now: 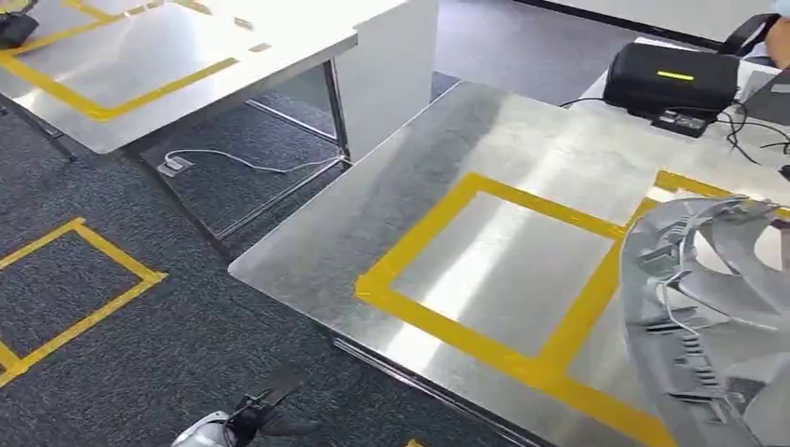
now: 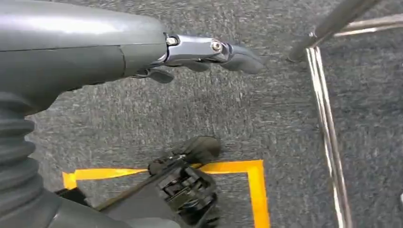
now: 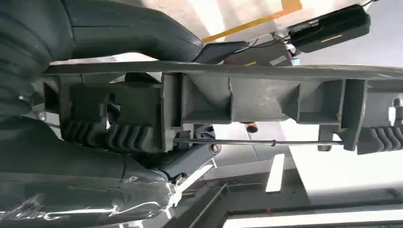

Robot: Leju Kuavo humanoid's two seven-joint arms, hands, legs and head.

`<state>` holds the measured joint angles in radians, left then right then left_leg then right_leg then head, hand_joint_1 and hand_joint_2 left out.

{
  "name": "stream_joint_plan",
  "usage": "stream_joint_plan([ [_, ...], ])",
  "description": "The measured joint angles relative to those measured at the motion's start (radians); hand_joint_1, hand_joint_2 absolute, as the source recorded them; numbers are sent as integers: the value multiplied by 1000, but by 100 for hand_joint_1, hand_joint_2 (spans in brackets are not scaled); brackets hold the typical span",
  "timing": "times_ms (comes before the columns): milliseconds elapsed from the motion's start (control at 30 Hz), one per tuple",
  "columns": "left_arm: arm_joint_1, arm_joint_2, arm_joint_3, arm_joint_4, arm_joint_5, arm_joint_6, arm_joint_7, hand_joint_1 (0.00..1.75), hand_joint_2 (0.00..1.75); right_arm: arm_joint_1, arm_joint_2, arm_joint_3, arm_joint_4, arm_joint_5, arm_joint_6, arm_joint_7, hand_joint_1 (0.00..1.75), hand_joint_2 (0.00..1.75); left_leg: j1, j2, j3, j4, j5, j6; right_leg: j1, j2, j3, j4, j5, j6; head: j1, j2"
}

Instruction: Take the parts from the cabinet and place them on the table.

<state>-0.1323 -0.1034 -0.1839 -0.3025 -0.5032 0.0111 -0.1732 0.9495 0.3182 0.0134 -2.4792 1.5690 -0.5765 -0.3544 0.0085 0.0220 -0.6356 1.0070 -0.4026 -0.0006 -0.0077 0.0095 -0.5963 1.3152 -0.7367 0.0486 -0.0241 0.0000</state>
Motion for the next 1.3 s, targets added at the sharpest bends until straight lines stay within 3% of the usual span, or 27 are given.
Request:
stream_joint_plan([
  [33,1,0,0,0,0,-2,0,0,175,3,0,0,0,0,3,0,175,175,0,5,22,0,-16,-1,1,-1,-21,-35,70,2,0,0],
  [67,1,0,0,0,0,-2,-1,0,175,8,0,0,0,0,5,0,175,175,0,9,43,0,-31,-2,0,-6,-20,-102,147,5,1,0],
  [100,2,0,0,0,0,-1,-3,0,175,13,0,1,0,0,6,0,175,175,1,14,66,0,-47,-6,-2,-26,-10,-190,228,7,2,0],
  [133,7,1,0,0,0,-1,-4,0,175,14,0,1,0,0,6,0,175,175,-4,19,71,-2,-60,-11,-1,-77,-12,-246,274,8,3,0],
  [167,8,3,0,1,0,-1,-4,0,175,13,0,2,0,0,7,0,175,175,-11,22,85,8,-73,-17,7,-96,-7,-256,268,6,8,0],
  [200,9,6,0,1,1,0,-4,0,175,13,0,3,-1,0,6,1,175,175,-14,31,88,7,-75,-20,5,-82,0,-256,264,-6,5,0],
  [267,8,6,0,1,1,0,-4,0,175,16,0,8,-1,0,7,3,175,175,-13,60,94,1,-78,-22,8,-54,-8,-256,264,-14,-4,0],
  [300,5,3,0,0,1,0,-4,0,175,17,0,9,-1,0,8,6,175,175,-11,65,96,1,-89,-30,3,-40,-3,-262,265,-23,-4,0],
  [333,2,3,0,0,1,0,-4,0,175,18,0,10,-2,0,9,9,175,175,-7,28,91,20,-103,-34,0,-27,1,-264,266,-27,-6,0],
  [367,0,3,0,0,1,1,-4,0,175,17,0,11,-2,0,9,10,175,175,-7,4,67,67,-128,-35,-3,-19,2,-265,264,-34,-7,0],
  [433,2,3,-1,0,1,0,-3,0,175,12,0,18,-3,0,15,15,175,175,-5,-13,-27,240,-200,-39,-4,10,4,-265,260,-42,-13,0],
  [467,3,2,-1,0,1,0,-3,0,175,11,0,19,-3,0,18,16,175,175,-5,-15,-69,306,-216,-40,-4,25,5,-265,259,-44,-14,0],
  [500,3,2,0,0,1,0,-2,0,175,11,0,20,-3,0,21,17,175,175,-5,-16,-87,323,-205,-39,-4,39,8,-265,258,-44,-13,0],
  [533,2,2,-1,0,1,0,0,0,175,11,0,21,-3,0,23,18,175,175,-5,-18,-83,297,-168,-36,-4,55,12,-265,256,-44,-14,0],
  [600,-1,3,0,0,1,0,-1,0,175,11,0,23,-3,0,24,19,175,175,-3,-33,-26,157,-68,-29,-6,83,22,-265,251,-39,-14,0],
  [633,-3,3,0,0,1,0,0,0,175,11,0,23,-3,0,27,23,175,175,1,-75,11,72,-27,-27,-7,95,24,-265,248,-34,-14,0],
  [667,-2,3,0,0,1,0,0,0,175,8,0,24,-3,1,35,29,175,175,7,-114,26,35,-40,-26,0,105,23,-258,243,-26,-14,0],
  [700,-5,3,0,0,1,0,0,0,175,7,0,27,-3,1,42,37,175,175,9,-107,38,15,-54,-31,-3,114,16,-259,242,-22,-13,0],
  [767,-6,0,0,0,1,0,2,0,175,9,0,34,-3,1,66,59,175,175,6,-99,39,10,-52,-25,-7,126,9,-273,247,-10,-16,0],
  [800,-7,1,0,0,1,1,2,0,175,11,0,35,-3,1,82,72,175,175,9,-101,41,5,-49,-36,-4,120,23,-273,245,-36,-10,0],
  [833,-8,1,0,0,1,1,2,0,175,11,0,36,-3,0,93,80,175,175,8,-101,41,5,-48,-34,-3,121,24,-274,248,-51,-9,0],
  [900,-8,0,0,0,2,1,2,0,175,11,0,38,-3,0,103,89,175,175,7,-101,42,5,-47,-31,-3,119,26,-282,250,-48,-9,0],
  [1000,-8,0,0,0,2,1,2,0,175,11,-1,40,-6,0,145,125,175,175,5,-102,44,5,-49,-21,-3,114,27,-292,252,-40,-10,0],
  [1100,-8,2,0,0,2,2,2,0,175,13,-5,41,-11,0,216,201,175,175,4,-103,44,6,-50,-18,-6,113,31,-299,253,-7,-10,0],
  [1300,-7,7,0,0,1,0,3,0,175,28,-64,40,-16,0,379,408,175,175,4,-103,46,6,-48,-16,-6,112,40,-299,255,-3,-10,0],
])
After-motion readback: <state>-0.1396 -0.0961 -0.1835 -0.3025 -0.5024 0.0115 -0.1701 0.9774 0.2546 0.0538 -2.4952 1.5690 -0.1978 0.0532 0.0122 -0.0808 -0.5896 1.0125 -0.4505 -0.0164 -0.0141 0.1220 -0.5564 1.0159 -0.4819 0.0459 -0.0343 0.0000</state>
